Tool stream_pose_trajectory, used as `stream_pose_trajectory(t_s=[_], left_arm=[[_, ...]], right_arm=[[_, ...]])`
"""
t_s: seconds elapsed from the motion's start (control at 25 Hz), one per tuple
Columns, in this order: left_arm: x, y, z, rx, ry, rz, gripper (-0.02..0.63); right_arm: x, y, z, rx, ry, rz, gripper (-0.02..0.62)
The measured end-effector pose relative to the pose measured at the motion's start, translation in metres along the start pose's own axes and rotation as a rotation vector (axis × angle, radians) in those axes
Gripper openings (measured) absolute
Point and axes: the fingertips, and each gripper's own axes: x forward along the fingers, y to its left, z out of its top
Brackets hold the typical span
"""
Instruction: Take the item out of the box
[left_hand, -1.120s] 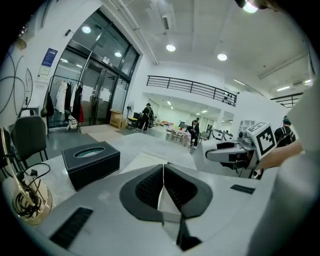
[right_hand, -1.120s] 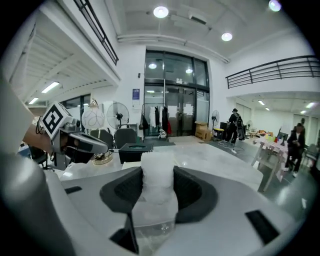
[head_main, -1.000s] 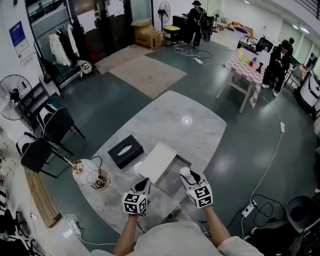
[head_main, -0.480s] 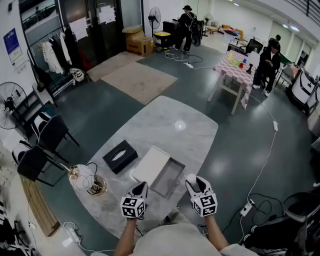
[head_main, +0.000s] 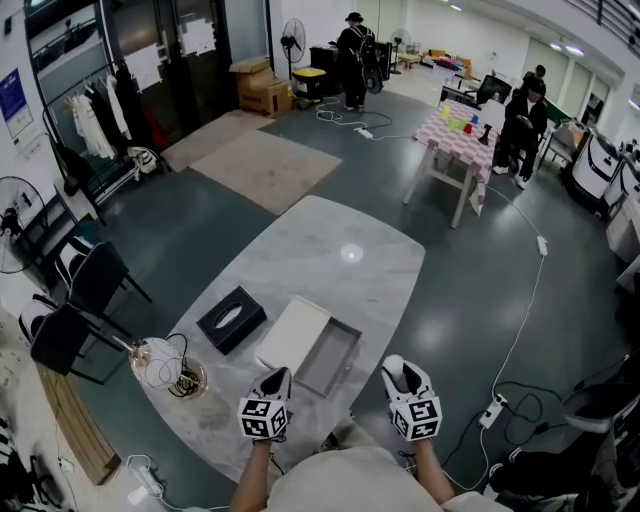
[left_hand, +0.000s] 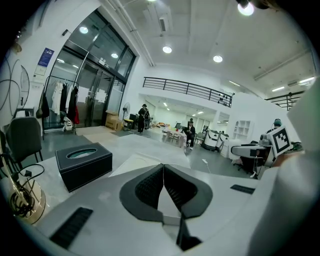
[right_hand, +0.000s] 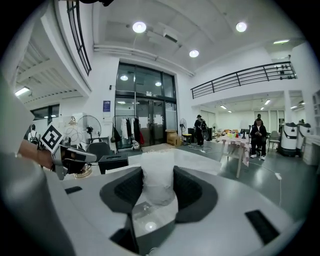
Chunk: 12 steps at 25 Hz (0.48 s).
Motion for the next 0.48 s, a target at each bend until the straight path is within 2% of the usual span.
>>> stream_pose_trajectory(t_s=[0.48], left_arm=[[0.0036,-0.0033,-0.0023,0.006,0.006,-0.01,0.017]], right_arm=[[-0.0053,-0.0039,-0.0086,0.02,0.007,-0.021,0.178]])
